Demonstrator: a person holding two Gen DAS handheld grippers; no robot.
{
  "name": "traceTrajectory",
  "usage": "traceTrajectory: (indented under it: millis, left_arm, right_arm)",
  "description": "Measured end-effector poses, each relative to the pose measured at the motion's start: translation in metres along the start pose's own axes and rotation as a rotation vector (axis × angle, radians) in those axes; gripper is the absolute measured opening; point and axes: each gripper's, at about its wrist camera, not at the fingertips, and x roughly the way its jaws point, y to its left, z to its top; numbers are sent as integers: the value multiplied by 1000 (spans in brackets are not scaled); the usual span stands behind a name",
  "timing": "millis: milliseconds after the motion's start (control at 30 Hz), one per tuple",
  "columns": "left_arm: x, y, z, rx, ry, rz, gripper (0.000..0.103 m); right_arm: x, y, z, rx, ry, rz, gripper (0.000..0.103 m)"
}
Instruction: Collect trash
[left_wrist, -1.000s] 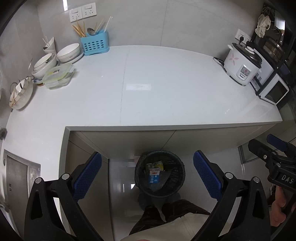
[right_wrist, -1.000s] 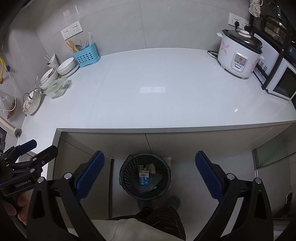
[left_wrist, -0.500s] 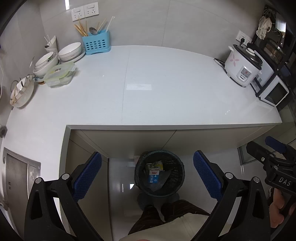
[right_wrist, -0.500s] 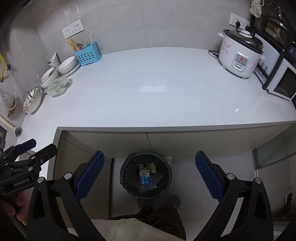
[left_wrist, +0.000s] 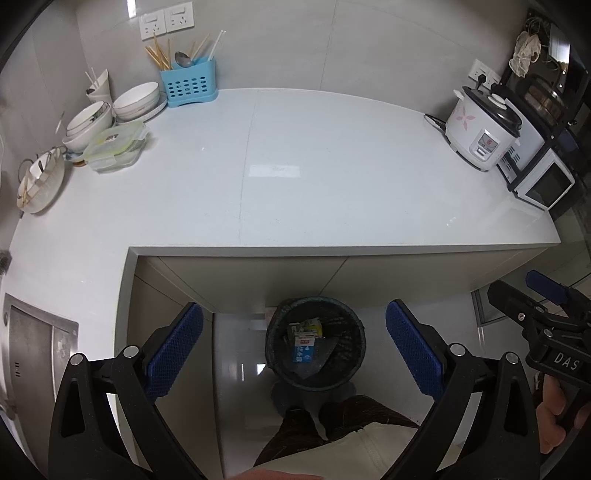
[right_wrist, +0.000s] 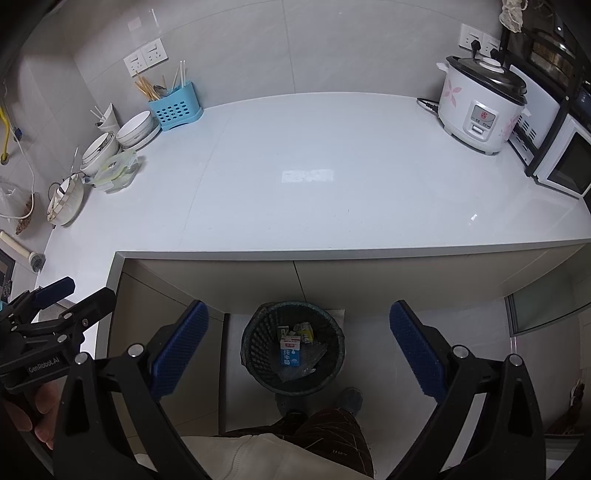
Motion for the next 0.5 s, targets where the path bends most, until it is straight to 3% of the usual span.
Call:
traceTrajectory:
  millis: [500]
  left_arm:
    - [0, -7, 1, 32, -7, -17, 97]
  right_arm:
    - [2, 0, 0, -2, 10, 5, 94]
